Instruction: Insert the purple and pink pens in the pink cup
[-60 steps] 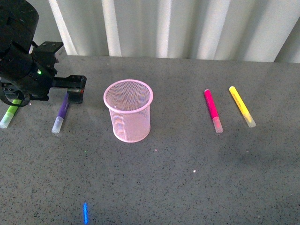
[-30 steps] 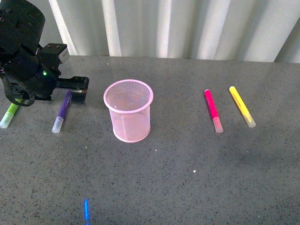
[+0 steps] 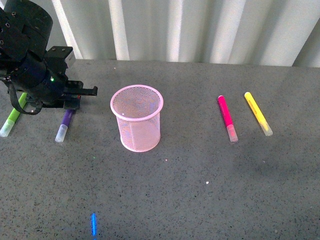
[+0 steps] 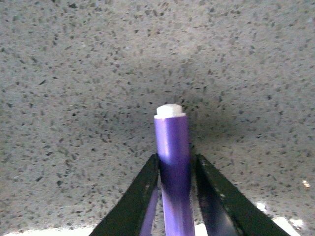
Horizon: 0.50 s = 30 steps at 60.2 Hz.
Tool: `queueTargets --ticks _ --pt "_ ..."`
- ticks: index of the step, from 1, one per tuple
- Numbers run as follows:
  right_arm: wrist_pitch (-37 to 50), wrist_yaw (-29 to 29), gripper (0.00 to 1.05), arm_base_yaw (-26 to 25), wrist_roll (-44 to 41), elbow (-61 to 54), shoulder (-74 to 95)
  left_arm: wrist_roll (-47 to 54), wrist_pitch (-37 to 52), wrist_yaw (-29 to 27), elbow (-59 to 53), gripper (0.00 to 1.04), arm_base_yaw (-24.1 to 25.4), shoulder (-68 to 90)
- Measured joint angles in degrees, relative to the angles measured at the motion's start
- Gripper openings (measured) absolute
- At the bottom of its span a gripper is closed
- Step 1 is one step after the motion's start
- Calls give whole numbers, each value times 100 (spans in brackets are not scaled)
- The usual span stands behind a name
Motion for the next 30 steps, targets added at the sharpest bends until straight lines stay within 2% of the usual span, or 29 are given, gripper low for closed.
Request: queueTargets --ticks 4,7,20,30 --pt "0 0 98 0 0 0 0 -129 236 179 -127 17 -13 -48" --pt "0 0 98 0 0 0 0 -177 365 278 -210 13 -31 -107" --pt "0 0 98 0 0 0 0 -380 1344 234 -557 13 -28 -691" --pt "0 0 98 0 0 0 0 -422 2564 164 -957 13 61 -1613"
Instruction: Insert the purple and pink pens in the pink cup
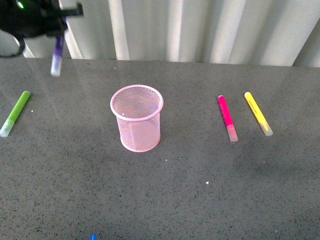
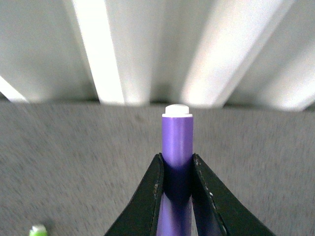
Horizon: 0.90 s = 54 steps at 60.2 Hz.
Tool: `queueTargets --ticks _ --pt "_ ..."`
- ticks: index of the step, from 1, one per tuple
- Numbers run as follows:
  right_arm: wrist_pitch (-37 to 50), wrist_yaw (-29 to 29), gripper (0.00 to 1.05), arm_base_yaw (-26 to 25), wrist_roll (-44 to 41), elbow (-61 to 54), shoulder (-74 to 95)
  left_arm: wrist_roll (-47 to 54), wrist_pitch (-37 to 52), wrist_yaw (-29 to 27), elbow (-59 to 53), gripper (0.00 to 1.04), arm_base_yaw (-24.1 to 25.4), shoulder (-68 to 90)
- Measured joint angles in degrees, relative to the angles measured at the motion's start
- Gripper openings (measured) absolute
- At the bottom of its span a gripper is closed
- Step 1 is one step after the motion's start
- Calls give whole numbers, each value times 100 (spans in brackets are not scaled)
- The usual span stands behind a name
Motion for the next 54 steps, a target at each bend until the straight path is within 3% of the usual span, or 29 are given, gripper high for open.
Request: queueTargets --ticks 15,23,28,40,54 --pt "0 0 98 0 0 0 0 -74 2398 -417 -1134 13 -378 -903" --pt "0 0 98 0 0 0 0 -20 4026 -844 -1987 13 -1198 -831" --pt "0 0 98 0 0 0 0 -157 4828 -1403 -2164 13 -1875 -365" --pt "0 0 98 0 0 0 0 -199 5386 -1729 -2243 13 -2382 197" --pt "0 0 98 0 0 0 0 -420 5239 -1567 -2319 13 -2354 240"
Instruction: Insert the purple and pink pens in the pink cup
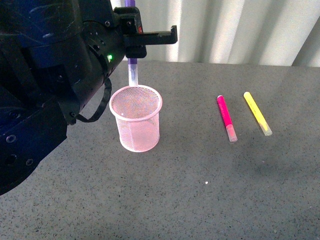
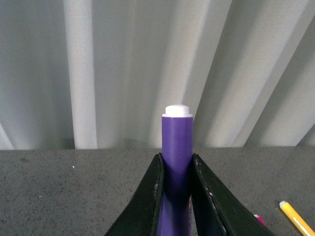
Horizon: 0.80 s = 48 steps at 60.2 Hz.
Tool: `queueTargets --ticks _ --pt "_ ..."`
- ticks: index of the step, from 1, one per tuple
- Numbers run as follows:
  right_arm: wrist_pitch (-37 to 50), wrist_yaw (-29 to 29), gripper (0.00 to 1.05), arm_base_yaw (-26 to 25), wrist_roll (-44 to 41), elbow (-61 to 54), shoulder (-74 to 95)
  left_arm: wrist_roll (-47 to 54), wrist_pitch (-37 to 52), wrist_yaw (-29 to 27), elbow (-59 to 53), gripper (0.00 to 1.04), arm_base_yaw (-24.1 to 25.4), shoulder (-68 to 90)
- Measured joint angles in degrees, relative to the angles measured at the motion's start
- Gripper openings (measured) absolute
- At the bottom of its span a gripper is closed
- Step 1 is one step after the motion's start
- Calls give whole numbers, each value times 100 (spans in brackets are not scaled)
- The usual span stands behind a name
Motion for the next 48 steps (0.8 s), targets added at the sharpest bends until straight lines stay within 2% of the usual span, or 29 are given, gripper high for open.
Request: queueTargets --ticks 22,45,48 --pt "0 0 98 0 0 0 0 -302 0 127 -179 13 81 170" --pt "0 0 98 0 0 0 0 -1091 -422 129 -118 13 157 422" --pt "0 0 98 0 0 0 0 -1191 -481 243 -118 18 175 422"
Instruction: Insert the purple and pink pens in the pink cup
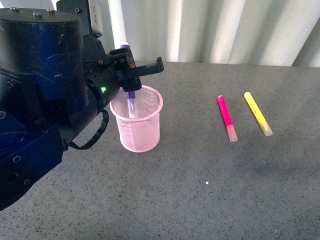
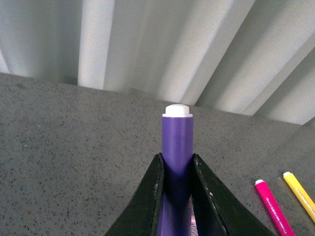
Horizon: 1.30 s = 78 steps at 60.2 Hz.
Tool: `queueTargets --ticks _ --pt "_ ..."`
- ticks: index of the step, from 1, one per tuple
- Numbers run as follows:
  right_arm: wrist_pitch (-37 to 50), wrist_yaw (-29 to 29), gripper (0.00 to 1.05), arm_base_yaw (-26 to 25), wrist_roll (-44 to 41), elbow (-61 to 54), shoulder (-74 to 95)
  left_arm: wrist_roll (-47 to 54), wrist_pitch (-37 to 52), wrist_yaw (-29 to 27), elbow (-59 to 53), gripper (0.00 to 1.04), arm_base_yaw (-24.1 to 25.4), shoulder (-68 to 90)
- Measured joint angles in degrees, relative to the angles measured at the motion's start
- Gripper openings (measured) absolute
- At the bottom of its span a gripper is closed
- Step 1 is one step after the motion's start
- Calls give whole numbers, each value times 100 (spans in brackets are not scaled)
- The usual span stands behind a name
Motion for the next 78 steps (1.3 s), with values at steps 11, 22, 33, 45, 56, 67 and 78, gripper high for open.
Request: queueTargets --ticks 11,22,33,45,56,67,78 --pt "0 0 98 0 0 0 0 -92 -166 162 -35 51 35 -240" --pt "0 0 98 0 0 0 0 212 -1515 -17 -61 81 232 -1141" --pt "0 0 98 0 0 0 0 1106 -4256 529 -385 97 535 -2739" --pt "0 -4 98 0 0 0 0 1497 -4636 791 -1093 98 619 -4113" --pt "0 -2 98 0 0 0 0 1775 -1939 -249 -2044 77 697 -3856" --pt "0 4 98 0 0 0 0 1836 -911 -44 -2850 47 1102 -4631" --pt "0 2 98 0 0 0 0 1864 -791 302 -3569 13 1419 -5047"
